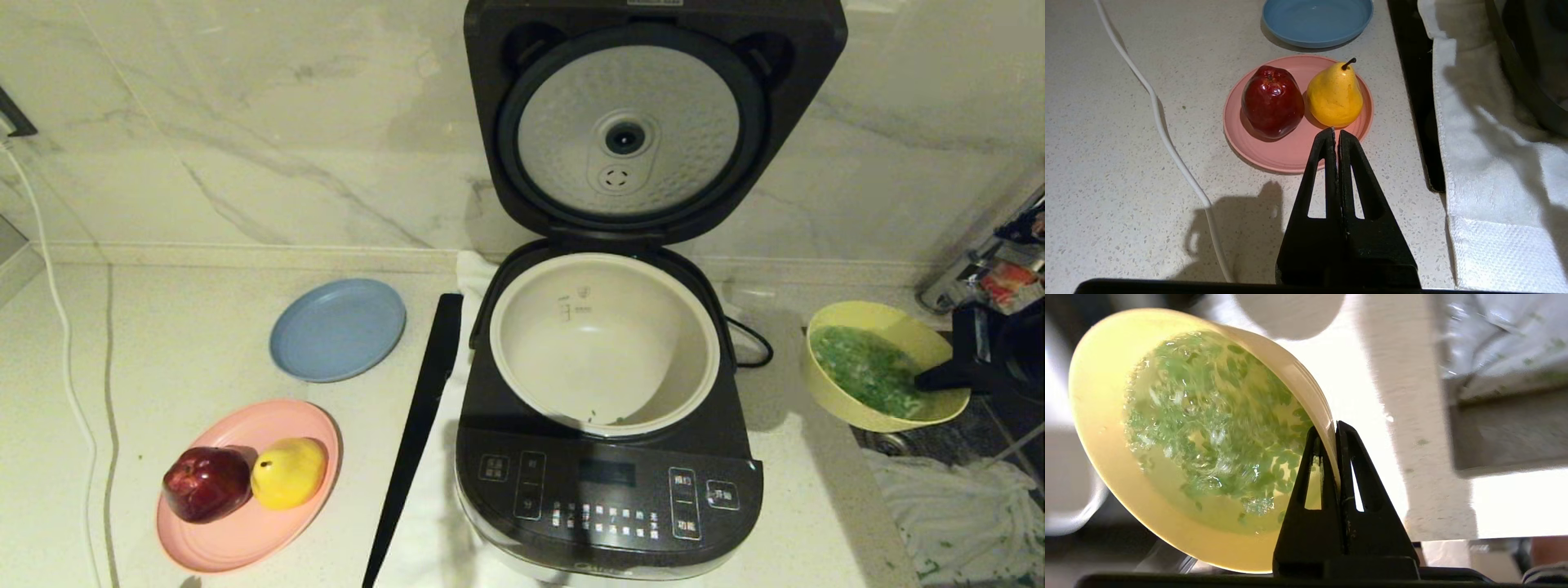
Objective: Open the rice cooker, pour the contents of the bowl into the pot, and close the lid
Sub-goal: Pour the water from the bowl into the rice cooker
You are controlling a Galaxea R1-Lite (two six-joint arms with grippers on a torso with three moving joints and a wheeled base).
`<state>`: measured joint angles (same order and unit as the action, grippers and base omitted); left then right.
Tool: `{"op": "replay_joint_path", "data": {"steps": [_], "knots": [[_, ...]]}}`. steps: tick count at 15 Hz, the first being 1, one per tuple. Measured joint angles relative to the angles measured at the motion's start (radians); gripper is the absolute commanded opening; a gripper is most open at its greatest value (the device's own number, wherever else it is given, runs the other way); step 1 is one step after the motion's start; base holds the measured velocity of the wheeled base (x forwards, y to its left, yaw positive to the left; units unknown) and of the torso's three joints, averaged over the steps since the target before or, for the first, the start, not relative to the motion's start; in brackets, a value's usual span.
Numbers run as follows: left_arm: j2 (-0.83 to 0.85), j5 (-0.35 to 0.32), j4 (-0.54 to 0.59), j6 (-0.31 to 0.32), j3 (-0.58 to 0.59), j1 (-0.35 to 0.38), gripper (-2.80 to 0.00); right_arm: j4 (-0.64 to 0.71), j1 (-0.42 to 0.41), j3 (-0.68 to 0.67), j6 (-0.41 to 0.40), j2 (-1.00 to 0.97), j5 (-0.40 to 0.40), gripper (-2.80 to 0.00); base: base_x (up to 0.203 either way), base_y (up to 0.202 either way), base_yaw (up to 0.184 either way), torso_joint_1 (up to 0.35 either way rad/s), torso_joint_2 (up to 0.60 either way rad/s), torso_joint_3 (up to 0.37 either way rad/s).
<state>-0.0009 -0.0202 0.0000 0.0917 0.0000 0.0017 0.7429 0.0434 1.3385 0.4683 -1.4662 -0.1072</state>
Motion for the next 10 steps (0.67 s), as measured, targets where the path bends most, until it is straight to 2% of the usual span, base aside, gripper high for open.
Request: {"op": "replay_joint_path", "data": {"steps": [8, 10], "knots": [[0.000, 0.000, 0.000, 0.000, 0.000, -0.001, -2.80, 0.075, 0.296, 0.236, 0.019, -0.033, 0.122, -2.80, 0.000, 0.000, 0.000, 0.000, 0.00, 0.000], [0.000, 0.000, 0.000, 0.000, 0.000, -0.001, -2.80, 0.078, 0.362, 0.280, 0.045, -0.070, 0.131, -2.80, 0.000, 0.000, 0.000, 0.000, 0.00, 0.000]]}}
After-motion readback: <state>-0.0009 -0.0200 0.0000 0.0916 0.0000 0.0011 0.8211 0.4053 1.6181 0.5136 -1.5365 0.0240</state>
